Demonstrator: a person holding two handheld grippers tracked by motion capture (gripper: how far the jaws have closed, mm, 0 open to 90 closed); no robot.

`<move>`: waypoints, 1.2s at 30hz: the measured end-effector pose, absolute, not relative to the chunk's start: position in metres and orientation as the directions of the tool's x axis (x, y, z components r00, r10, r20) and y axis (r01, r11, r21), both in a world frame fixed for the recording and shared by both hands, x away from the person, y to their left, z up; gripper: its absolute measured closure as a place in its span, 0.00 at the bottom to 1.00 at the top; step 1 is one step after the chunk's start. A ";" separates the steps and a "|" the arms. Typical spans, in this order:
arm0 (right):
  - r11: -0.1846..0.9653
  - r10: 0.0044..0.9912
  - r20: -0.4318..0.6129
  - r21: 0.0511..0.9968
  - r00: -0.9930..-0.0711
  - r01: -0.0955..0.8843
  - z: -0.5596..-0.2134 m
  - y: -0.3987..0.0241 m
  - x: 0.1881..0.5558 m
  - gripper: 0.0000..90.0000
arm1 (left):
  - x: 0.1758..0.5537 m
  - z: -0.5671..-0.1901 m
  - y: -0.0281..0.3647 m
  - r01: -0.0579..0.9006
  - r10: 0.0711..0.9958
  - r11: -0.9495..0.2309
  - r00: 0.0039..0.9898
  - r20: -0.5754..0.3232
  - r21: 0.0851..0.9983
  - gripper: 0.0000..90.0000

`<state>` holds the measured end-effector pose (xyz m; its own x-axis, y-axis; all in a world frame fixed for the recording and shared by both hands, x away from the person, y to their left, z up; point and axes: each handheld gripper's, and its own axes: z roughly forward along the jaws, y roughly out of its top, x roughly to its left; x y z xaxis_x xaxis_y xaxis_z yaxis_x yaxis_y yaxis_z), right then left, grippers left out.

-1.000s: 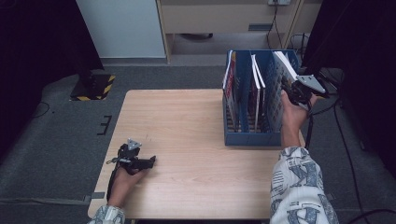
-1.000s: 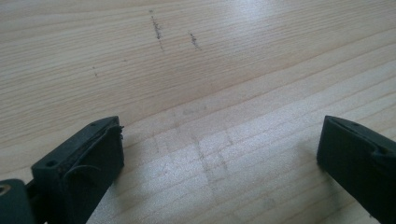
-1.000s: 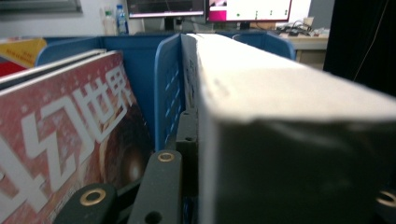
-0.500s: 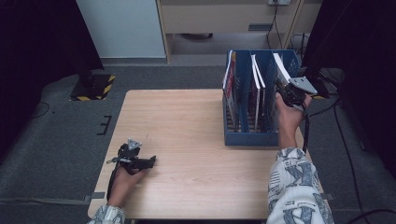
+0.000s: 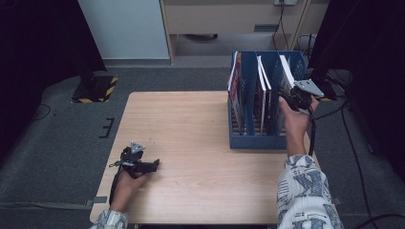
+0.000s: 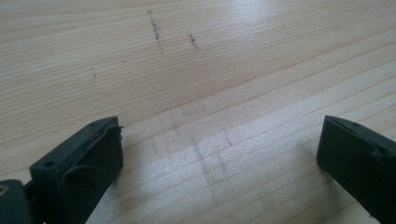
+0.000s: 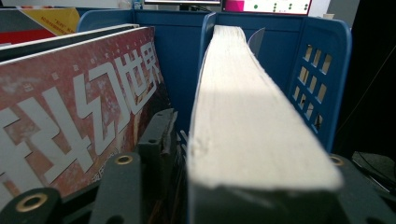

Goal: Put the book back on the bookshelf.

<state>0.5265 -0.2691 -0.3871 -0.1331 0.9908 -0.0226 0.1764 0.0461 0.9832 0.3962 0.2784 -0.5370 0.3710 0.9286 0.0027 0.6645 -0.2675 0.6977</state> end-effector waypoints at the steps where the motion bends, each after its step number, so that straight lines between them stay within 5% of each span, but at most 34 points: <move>1: 0.047 0.991 -0.024 0.983 -0.133 0.175 -0.387 -0.269 0.525 0.53 | 0.396 -0.537 0.278 0.665 0.929 -0.268 0.371 0.003 0.698 0.00; 36: 0.029 0.985 0.017 0.966 -0.174 0.256 -0.390 -0.273 0.501 0.26 | 0.396 -0.537 0.278 0.665 0.928 -0.268 0.372 0.002 0.697 0.00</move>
